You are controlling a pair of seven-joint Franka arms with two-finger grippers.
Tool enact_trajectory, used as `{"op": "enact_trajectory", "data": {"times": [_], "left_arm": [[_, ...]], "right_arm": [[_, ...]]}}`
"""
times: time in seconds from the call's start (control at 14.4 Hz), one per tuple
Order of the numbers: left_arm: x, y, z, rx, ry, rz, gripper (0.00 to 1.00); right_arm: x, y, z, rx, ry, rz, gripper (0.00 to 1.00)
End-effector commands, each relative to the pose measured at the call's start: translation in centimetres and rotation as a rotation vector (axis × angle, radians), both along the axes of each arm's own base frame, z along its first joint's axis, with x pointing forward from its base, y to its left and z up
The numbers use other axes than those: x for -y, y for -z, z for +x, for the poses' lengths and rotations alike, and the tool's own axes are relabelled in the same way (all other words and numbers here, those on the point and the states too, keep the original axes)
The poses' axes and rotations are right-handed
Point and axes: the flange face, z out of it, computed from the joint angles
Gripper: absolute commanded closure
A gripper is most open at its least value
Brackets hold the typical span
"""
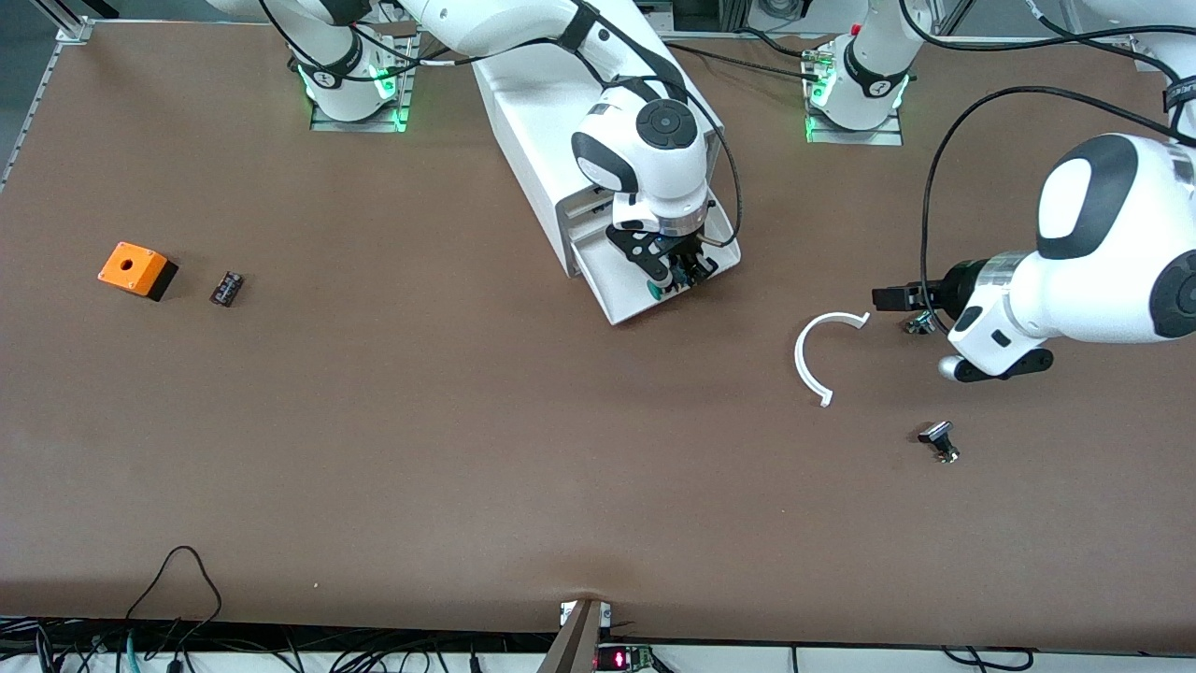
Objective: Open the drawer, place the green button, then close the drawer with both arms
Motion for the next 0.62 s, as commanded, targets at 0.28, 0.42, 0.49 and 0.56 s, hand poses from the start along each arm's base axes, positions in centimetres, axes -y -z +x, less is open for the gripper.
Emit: {"op": "enact_trajectory", "data": {"times": [0.28, 0.42, 0.49, 0.56], "left_arm": [[-1.4, -0.1, 1.8, 0.002, -0.041, 0.035, 0.0], [-1.0, 0.1, 1.7, -0.008, -0.095, 0.055, 0.0], [-0.9, 0.3, 1.8, -0.005, -0.115, 0.063, 0.0], [-0.6, 0.8, 1.7, -0.004, -0.125, 0.067, 0.0]], "right_arm": [[1.5, -3.9, 3.2, 0.079, -0.096, -0.056, 0.0], [3.1, -5.5, 4.8, 0.101, -0.175, -0.088, 0.0], [4.4, -6.9, 6.2, 0.117, -0.227, -0.095, 0.0], [5.5, -8.5, 7.3, 0.135, -0.296, -0.1, 0.0]]}}
